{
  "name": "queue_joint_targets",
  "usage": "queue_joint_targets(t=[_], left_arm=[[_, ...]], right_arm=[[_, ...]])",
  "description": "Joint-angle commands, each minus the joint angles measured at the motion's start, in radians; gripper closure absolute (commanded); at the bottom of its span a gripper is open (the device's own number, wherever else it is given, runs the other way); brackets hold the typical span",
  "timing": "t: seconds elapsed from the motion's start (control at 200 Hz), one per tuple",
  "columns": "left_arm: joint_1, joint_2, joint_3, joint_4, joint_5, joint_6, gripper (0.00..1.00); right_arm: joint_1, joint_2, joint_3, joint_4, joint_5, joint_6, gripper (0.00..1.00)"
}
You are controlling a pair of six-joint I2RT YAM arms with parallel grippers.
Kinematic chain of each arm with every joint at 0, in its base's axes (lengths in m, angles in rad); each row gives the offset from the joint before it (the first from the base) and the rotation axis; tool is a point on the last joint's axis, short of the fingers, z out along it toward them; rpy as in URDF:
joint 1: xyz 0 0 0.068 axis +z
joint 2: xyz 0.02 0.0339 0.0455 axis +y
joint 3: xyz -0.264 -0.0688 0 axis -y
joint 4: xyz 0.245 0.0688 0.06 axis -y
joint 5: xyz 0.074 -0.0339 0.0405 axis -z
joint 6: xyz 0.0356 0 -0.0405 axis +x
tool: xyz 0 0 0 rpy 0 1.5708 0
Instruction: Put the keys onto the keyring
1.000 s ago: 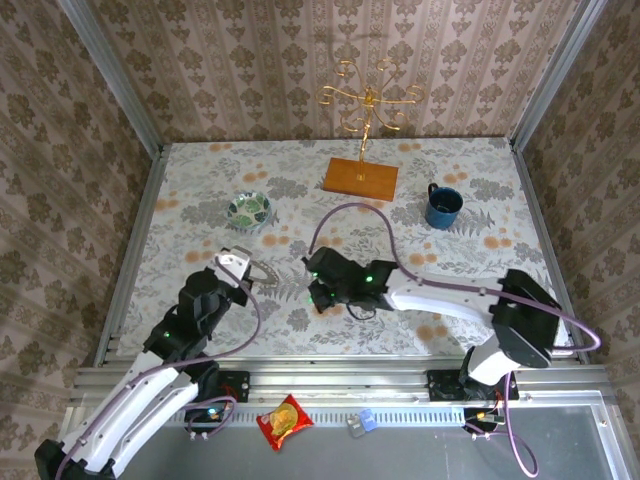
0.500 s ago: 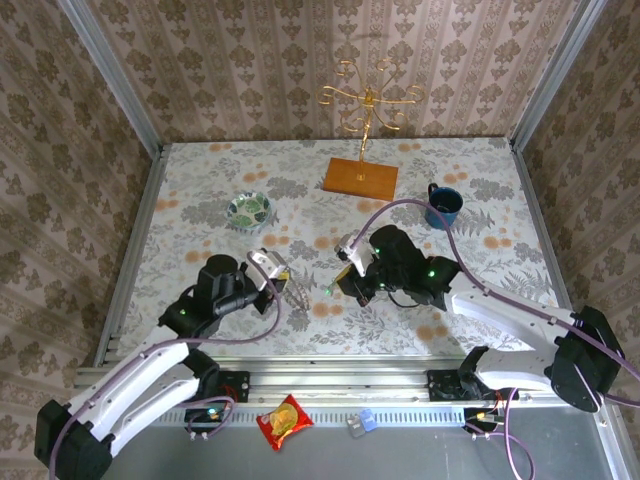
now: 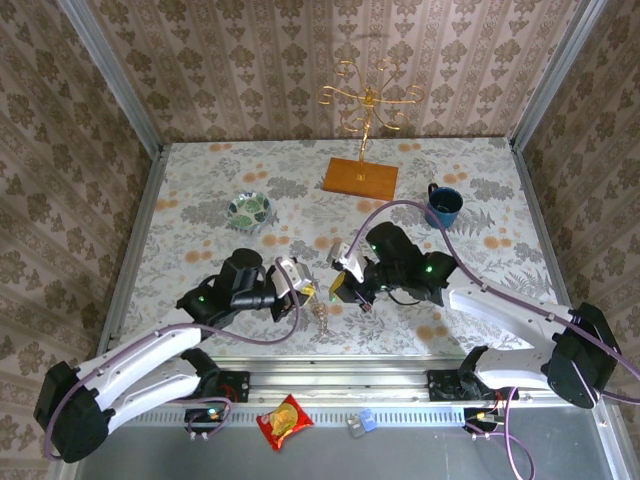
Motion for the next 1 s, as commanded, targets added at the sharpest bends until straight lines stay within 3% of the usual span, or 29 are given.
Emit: queue_joint_targets(t=[0.0, 0.995], left_arm=[[-0.015, 0.008, 0.048, 0.034, 0.031, 0.041, 1.0], [-0.038, 0.031, 0.01, 0.106, 0.044, -0.017, 1.0]], right_arm=[[0.009, 0.02, 0.043, -0.041, -0.047, -0.061, 1.0], [0.035, 0.06, 0.042, 0.096, 0.105, 0.008, 1.0]])
